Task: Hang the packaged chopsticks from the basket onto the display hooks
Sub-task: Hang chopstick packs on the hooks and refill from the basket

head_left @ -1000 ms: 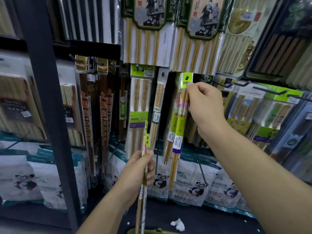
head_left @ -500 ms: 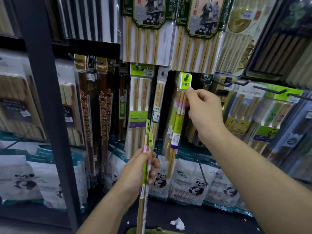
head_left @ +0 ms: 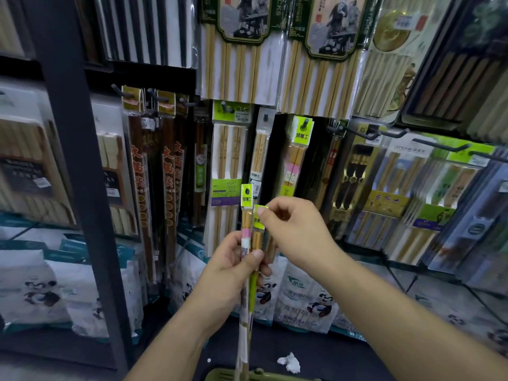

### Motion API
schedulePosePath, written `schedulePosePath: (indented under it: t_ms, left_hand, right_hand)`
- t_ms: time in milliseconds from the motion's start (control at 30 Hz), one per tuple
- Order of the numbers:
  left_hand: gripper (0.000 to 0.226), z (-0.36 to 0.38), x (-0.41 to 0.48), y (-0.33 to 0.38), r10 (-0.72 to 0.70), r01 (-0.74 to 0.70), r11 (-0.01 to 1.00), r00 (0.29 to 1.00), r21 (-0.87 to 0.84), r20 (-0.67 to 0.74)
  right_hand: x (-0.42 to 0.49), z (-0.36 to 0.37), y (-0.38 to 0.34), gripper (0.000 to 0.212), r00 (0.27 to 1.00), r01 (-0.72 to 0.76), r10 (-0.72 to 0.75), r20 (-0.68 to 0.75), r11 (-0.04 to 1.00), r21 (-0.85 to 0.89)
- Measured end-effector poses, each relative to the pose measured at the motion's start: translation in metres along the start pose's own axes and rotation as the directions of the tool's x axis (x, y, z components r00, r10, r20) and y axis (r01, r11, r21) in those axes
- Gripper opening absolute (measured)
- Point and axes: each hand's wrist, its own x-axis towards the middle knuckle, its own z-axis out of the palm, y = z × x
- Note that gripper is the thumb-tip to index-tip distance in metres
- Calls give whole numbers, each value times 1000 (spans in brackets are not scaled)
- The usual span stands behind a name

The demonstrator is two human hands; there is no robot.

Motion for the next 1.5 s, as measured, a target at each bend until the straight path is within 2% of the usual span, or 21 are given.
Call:
schedulePosePath:
  t_ms: [100, 300, 567, 733, 900, 1000, 1167, 1233, 1300, 1400, 1500]
  left_hand:
    - [15, 1, 0, 2, -12, 10, 997, 1000, -77, -26]
    - [37, -1, 1, 4, -64, 50, 985, 995, -166, -79]
    - [30, -2, -1, 1, -102, 95, 987, 994, -131, -44]
    - [34, 2, -1, 1, -96, 89, 982, 995, -167, -31]
    - [29, 1, -1, 0, -105, 100, 984, 994, -150, -27]
    - [19, -1, 0, -2, -108, 104, 990, 994, -99, -32]
    - [17, 0, -2, -2, -112, 108, 990, 993, -86, -42]
    - [21, 2, -3, -1, -103, 96, 992, 992, -80, -77]
    - [17, 2, -3, -1, -61, 62, 998, 988, -2, -139]
    - [13, 0, -2, -3, 40, -2, 985, 975, 173, -216]
    - [15, 0, -1, -4, 105, -38, 958, 968, 283, -227]
  right_hand:
    - [2, -6, -5, 26, 999, -25, 26, -19, 998, 51]
    - [20, -34, -29, 27, 987, 4, 23, -159, 985, 172]
    - [50, -64, -57, 34, 944, 122, -70, -323, 982, 142]
    - [63, -64, -60, 41, 934, 65, -14, -356, 989, 131]
    - [65, -63, -62, 45, 919, 47, -40, -391, 999, 7]
    - [65, -63, -63, 45, 913, 19, -38, -406, 999, -50]
    - [61, -63, -64, 45, 915, -20, -76, -395, 972, -233]
    - [60, -63, -62, 43, 920, -39, -86, -383, 950, -309]
    - [58, -62, -59, 42, 925, -43, -99, -366, 931, -362]
    - [52, -63, -52, 36, 931, -45, -92, -353, 932, -360]
    - [40, -62, -45, 31, 931, -28, -69, -358, 966, -259]
